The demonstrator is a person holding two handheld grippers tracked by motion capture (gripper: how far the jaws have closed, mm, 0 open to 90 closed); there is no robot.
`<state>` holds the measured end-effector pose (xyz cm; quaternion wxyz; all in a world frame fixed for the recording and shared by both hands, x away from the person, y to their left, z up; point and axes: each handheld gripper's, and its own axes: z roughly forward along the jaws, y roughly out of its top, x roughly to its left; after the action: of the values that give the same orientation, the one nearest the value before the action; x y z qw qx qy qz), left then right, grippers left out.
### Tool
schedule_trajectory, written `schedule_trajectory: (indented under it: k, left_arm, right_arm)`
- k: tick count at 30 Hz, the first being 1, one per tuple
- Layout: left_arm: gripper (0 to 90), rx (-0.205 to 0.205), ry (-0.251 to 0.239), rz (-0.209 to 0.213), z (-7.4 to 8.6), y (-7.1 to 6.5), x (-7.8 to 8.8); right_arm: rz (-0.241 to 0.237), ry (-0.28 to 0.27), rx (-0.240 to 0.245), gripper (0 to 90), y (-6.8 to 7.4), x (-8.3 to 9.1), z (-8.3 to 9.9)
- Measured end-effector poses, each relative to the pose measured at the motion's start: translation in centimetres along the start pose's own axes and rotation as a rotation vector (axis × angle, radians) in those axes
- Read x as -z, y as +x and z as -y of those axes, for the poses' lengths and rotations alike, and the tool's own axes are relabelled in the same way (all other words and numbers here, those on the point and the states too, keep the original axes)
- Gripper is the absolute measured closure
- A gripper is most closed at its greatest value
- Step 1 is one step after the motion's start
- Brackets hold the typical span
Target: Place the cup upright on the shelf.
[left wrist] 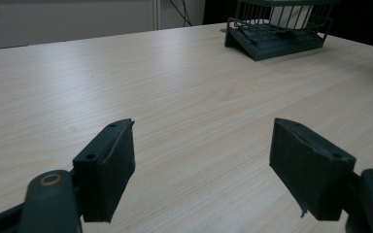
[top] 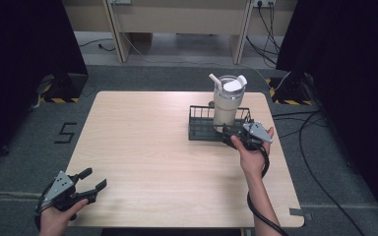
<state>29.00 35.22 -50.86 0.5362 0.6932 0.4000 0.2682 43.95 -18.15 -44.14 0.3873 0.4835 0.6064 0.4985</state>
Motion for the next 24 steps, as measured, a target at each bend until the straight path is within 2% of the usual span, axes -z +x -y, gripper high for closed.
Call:
schedule_trajectory:
  k: [24]
  left_arm:
    - [23.9,-0.001,0.001,-0.001,0.0,0.0,0.0]
  right_arm:
    - [0.014,0.020,-0.003,6.1,-0.7,3.0,1.5]
